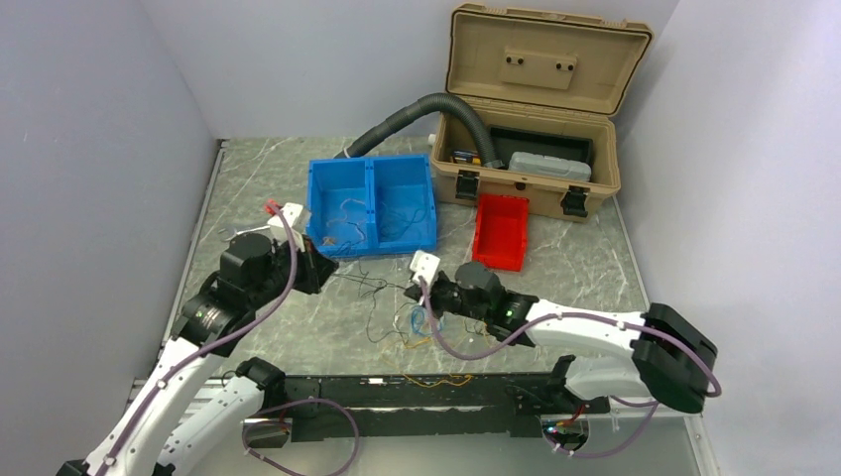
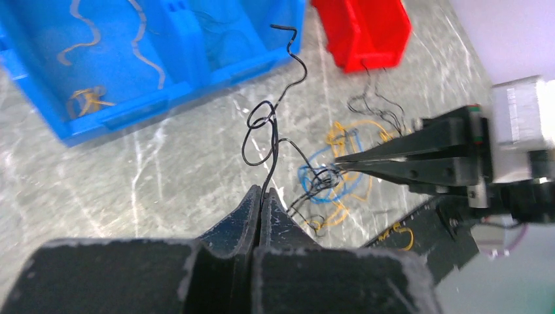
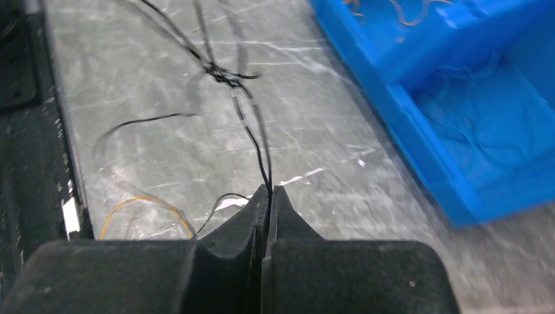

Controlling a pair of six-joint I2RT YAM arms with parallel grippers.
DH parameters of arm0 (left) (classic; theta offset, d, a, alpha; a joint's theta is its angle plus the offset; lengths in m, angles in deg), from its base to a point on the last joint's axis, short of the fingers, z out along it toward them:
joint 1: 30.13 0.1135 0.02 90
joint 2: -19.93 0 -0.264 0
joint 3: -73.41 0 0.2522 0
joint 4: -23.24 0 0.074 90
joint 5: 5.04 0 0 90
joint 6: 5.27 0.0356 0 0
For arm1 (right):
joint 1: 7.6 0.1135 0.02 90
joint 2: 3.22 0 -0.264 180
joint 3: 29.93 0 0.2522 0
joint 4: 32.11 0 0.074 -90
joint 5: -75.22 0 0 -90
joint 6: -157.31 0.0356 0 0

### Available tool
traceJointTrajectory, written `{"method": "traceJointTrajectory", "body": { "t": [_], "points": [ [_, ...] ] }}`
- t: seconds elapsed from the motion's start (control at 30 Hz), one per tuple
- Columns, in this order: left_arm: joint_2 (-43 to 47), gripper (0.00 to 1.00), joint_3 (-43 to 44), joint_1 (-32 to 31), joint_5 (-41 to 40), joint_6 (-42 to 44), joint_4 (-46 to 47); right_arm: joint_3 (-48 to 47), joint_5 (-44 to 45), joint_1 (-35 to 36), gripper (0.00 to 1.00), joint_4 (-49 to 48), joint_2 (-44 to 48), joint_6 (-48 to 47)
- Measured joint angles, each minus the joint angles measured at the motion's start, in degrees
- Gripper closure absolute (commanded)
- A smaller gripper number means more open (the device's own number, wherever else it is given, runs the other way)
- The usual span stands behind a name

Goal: Untangle the cables

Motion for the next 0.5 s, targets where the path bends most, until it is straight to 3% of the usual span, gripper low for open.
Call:
{"method": "traceJointTrajectory", "body": {
  "t": [0.2, 0.33, 0.5],
  "points": [
    [3.87, 1.00, 0.00, -0.28, -13.79, -5.01, -4.24, 3.19, 20.85, 0.55, 1.00, 1.88, 8.50, 14.71],
    [5.40, 1.00, 0.00, -0.09, -24.41, -9.05, -8.00, 1.81, 38.27, -2.21, 1.00, 15.52, 9.86, 28.37],
    [6.56, 1.00, -0.17, -0.26, -29.68, -13.16, -10.73, 1.22, 48.13, -8.46, 1.00, 33.03, 14.51, 45.83]
  ]
}}
